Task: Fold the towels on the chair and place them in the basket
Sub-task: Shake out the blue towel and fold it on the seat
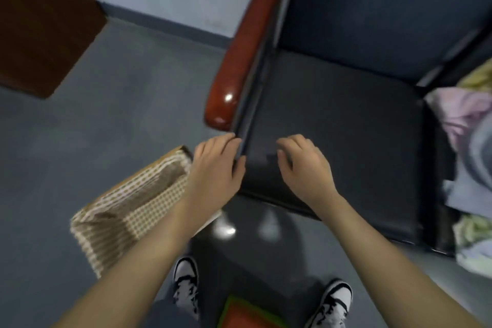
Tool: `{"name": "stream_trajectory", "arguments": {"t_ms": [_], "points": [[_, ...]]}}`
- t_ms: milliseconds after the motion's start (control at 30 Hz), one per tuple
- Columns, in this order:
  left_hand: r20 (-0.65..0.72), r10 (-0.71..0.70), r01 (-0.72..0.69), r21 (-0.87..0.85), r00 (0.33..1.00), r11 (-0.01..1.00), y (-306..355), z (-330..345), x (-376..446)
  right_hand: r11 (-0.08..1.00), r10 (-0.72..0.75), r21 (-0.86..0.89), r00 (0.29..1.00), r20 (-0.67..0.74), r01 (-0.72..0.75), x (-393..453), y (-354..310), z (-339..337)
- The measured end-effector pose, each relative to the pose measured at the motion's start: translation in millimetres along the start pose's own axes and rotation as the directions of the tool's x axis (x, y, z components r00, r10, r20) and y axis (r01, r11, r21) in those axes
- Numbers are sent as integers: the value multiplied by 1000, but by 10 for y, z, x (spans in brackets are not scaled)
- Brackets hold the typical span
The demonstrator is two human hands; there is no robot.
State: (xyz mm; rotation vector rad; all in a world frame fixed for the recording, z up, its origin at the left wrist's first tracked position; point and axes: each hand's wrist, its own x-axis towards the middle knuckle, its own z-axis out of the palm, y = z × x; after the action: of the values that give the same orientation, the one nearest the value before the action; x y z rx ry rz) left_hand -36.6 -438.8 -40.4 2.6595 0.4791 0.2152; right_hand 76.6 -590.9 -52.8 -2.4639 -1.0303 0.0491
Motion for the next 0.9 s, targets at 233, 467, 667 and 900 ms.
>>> {"name": "stream_trajectory", "arguments": {"t_ms": [233, 467, 667, 900], "points": [[90, 423, -420, -48, 902, 906, 1736, 745, 1112, 953, 247, -92, 916, -317, -289, -416, 1794, -1070], [112, 638, -627, -120, 762, 769, 3408, 2242, 1721, 814, 405, -146, 729, -552, -562, -1015, 3711, -1412], [193, 661, -654, -105, 726, 749, 4120, 3384, 1980, 663, 492, -196, 618, -613, -722, -1275, 4714, -1275], [-33, 673, -614, -443, 739, 653, 4284, 4033, 1972, 823, 233, -130, 538, -810, -553, -1348, 4968, -1051]]}}
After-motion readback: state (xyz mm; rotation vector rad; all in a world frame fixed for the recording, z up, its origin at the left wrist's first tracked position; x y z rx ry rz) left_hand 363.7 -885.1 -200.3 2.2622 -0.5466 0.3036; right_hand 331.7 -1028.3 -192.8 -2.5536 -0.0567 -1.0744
